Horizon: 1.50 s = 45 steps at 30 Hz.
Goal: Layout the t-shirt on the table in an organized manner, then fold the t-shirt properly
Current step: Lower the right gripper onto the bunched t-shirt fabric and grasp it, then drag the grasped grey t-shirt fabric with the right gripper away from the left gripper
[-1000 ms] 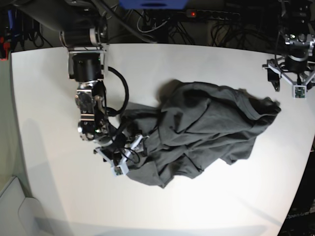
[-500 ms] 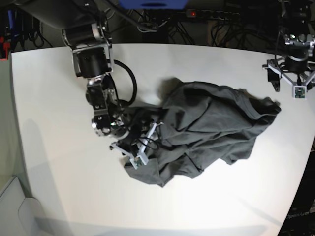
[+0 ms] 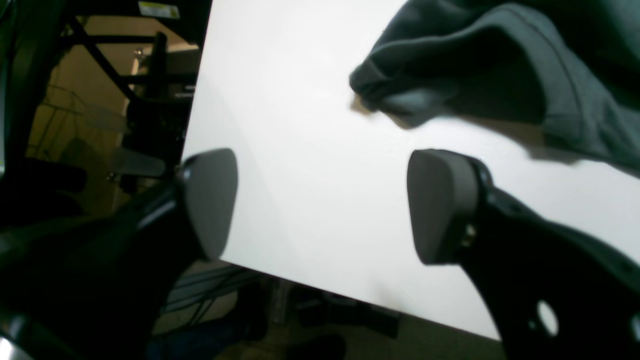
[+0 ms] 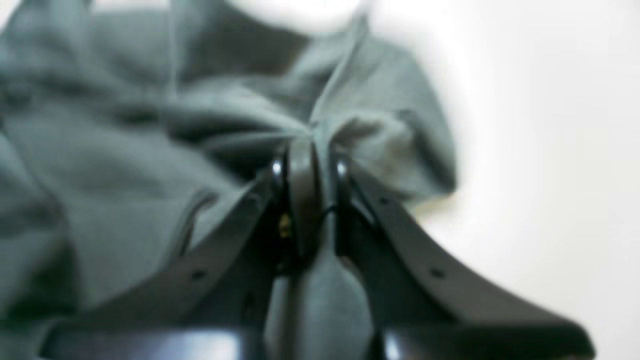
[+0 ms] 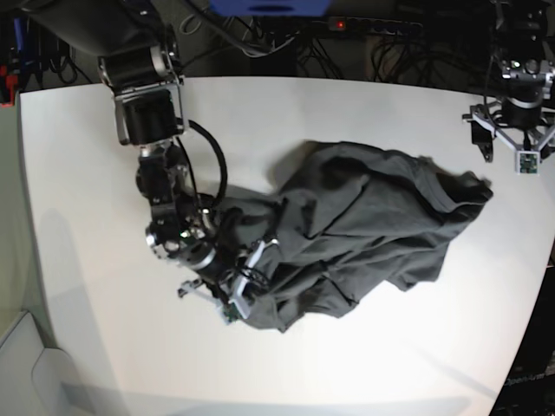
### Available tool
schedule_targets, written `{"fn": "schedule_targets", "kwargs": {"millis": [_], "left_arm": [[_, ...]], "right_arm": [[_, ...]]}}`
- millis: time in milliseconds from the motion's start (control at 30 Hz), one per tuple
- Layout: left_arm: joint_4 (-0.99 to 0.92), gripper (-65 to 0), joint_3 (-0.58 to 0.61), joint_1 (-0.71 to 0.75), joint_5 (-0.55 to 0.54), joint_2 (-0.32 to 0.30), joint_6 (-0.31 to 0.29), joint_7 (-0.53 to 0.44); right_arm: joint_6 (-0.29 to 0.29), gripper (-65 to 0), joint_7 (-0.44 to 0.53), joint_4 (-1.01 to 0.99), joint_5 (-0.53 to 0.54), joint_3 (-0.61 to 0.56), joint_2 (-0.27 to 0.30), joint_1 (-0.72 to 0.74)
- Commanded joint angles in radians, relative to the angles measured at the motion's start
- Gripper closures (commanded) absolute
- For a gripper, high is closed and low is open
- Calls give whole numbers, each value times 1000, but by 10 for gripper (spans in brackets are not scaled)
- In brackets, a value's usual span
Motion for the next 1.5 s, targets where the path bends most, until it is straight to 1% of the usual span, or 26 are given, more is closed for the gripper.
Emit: {"fn": "schedule_targets", "kwargs": {"millis": [0,133,367,500,567,667,800,867,933,1033,1133,1167,1233,1333,1400,1467], "left_arm": [[7,-513,-9,-5,6,-16,9,-19],[5,-513,-9,-6,6,-16,9,-19],[5,-513,-9,-5,6,-16,9,-19],[15,-513,-9,-2,6,-16,9,-20],[24,-513,-11,-3,3,-14,9,-20],[53,-513,-11,-5,3,-14,9,-19],[78,-513,-11,2,5,-13,9,-11],[78,-513,-11,6,5,-13,9,-9],[78,-513,-11,26,5,-13,9,-17],[78,-513,-11,32,5,-13,9,-19],[76,-513,-11,28,5,-13,9,-19],[76,-513,-11,28,5,-13,9,-19],[78,-513,-11,28,5,-13,9,-19],[76,-513,-11,23,5,-13,9,-19],[76,-513,-11,21,5,-13,9,-19],[76,-513,-11,21,5,-13,9,-19]], "right_arm": [[10,0,38,66,21,0,5,29],[10,0,38,216,21,0,38,17],[10,0,38,397,21,15,95,3],[10,0,38,455,21,58,98,12],[10,0,38,451,19,64,98,35],[10,0,45,372,19,64,123,75],[8,-1,45,119,18,73,127,204],[8,-30,45,-28,18,107,138,271],[7,-90,45,-165,18,142,140,331],[7,-231,40,-321,18,214,152,376],[7,-368,37,-341,18,224,154,363],[7,-405,35,-336,18,222,154,342],[7,-450,3,-277,18,227,154,301],[11,-454,-60,-85,19,228,154,195],[11,-454,-71,69,19,222,147,106],[11,-454,-72,181,19,219,141,27]]}}
